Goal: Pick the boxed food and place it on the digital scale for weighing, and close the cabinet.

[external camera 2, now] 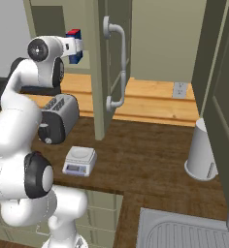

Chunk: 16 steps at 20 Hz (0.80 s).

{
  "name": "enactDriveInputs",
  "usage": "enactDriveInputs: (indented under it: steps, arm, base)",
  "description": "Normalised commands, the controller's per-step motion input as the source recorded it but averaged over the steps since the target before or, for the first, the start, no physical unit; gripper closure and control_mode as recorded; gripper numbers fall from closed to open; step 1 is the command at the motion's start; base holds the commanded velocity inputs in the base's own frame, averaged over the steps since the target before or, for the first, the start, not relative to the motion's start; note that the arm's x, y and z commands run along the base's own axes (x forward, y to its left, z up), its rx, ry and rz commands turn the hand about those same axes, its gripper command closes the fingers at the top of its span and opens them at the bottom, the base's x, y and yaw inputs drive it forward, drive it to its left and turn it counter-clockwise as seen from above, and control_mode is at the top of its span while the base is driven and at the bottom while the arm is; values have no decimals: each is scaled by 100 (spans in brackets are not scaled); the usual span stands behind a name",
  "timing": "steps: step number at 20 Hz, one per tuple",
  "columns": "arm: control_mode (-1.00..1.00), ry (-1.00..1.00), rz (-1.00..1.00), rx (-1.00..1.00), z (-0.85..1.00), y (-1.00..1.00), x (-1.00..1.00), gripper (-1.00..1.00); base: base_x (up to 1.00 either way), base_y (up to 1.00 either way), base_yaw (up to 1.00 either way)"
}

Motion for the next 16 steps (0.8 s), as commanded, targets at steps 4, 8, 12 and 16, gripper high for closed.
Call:
enactDriveInputs:
  steps: [4,8,12,16]
  arm:
    - [-100,0,0,3,0,2,54,-100]
    - [-100,0,0,5,0,0,47,-100]
    - [-100,0,0,1,0,1,44,-100]
    - [-100,0,0,0,0,4,37,-100]
  base:
    - [0,0,0]
    - [0,0,0]
    - [0,0,0]
    - [0,0,0]
